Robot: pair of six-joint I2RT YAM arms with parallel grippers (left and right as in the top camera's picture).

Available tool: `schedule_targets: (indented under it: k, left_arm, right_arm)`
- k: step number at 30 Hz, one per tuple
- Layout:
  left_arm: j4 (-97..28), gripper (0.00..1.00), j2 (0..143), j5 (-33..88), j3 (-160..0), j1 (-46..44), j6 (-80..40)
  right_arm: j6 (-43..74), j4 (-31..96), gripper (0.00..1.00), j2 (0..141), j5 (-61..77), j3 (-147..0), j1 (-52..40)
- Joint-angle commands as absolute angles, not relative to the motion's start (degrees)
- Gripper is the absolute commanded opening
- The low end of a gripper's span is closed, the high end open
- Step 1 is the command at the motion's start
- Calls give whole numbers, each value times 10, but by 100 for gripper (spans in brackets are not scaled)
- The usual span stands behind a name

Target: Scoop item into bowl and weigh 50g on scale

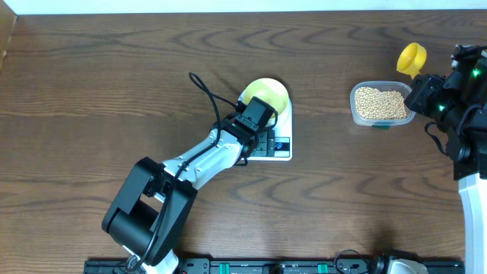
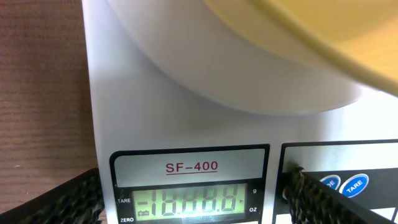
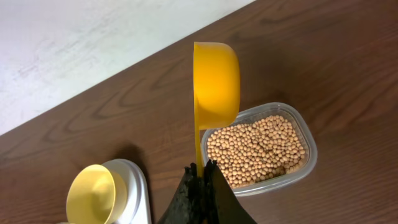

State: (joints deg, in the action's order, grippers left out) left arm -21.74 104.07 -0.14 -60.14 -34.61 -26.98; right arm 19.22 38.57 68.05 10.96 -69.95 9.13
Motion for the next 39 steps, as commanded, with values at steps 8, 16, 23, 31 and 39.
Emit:
schedule_targets:
  k: [8,16,23,31,39]
  left_arm:
    - [-224,93,1093,6,-595,-347,-255]
    - [-246,93,1094,-32,-595,-347,-251]
    - [-251,93,1134,-36,-595,-347,-242]
    - [-259,93,1146,-37,-595,-347,-242]
    - [-266,93,1143,-37,-595,-347,-240]
  right_arm:
    - [186,391,1,670,115,-705,95]
    - [186,394,1,670,115,-705,95]
    - [186,399,1,670,115,-705,95]
    - [185,398,1,670,115,-705,95]
    - [185,399,1,670,115,-705,95]
